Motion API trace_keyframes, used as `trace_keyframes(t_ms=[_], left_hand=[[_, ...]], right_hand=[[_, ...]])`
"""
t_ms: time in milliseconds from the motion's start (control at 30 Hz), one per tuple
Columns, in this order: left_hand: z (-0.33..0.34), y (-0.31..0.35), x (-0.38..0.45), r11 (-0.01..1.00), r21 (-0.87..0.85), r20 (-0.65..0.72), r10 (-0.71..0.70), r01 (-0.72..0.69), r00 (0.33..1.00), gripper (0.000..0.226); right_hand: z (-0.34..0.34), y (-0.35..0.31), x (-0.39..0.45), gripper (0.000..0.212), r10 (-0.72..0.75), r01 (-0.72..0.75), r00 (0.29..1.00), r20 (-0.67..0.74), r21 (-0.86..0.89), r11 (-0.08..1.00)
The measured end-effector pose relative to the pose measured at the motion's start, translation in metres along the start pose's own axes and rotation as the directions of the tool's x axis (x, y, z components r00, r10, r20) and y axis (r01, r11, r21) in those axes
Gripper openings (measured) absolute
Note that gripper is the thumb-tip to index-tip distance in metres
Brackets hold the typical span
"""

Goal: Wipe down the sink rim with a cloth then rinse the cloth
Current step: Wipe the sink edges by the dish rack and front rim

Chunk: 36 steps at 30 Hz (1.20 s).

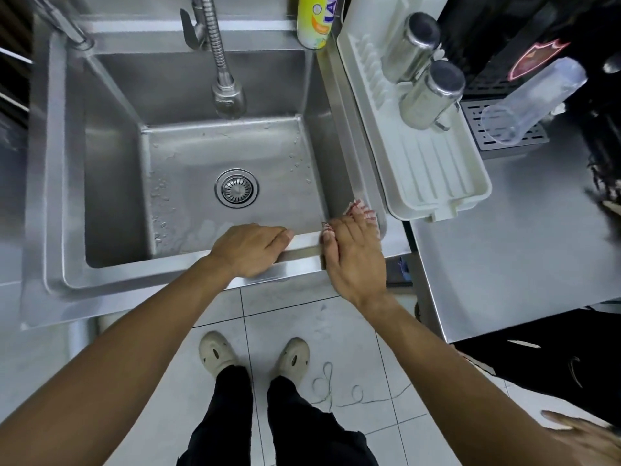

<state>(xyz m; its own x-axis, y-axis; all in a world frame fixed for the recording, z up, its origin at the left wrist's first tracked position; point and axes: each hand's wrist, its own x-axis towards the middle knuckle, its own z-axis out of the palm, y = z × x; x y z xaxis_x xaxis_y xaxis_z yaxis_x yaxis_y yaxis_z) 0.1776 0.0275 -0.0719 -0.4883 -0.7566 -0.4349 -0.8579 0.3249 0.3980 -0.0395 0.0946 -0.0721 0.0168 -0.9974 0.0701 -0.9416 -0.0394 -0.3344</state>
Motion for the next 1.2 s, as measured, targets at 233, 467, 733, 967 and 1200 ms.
trace_keyframes(t_ms=[233,467,733,967,1200], left_hand=[[-0.005,-0.045,-0.029,0.997,-0.02,0.016,-0.08,0.081,0.997,0.052],[-0.017,-0.081,-0.054,0.992,-0.019,0.027,-0.123,0.123,0.992,0.064],[-0.033,-0.138,-0.096,0.97,-0.054,0.141,-0.228,0.237,0.964,0.095],[-0.027,-0.159,-0.105,0.951,-0.071,0.162,-0.285,0.3,0.945,0.091],[-0.03,-0.112,-0.057,0.924,-0.241,0.397,-0.186,0.298,0.899,0.074]], right_hand=[[-0.003,0.002,-0.006,0.044,0.019,-0.016,0.999,0.037,-0.078,0.997],[0.049,-0.124,-0.012,0.046,-0.17,0.16,0.974,0.147,0.078,0.984],[-0.039,-0.059,0.082,0.047,0.397,-0.2,0.633,0.664,-0.355,0.913],[0.028,-0.172,0.087,0.046,0.21,-0.137,0.504,0.838,-0.163,0.977],[-0.04,-0.065,0.098,0.044,0.244,0.04,0.472,0.847,-0.297,0.954]])
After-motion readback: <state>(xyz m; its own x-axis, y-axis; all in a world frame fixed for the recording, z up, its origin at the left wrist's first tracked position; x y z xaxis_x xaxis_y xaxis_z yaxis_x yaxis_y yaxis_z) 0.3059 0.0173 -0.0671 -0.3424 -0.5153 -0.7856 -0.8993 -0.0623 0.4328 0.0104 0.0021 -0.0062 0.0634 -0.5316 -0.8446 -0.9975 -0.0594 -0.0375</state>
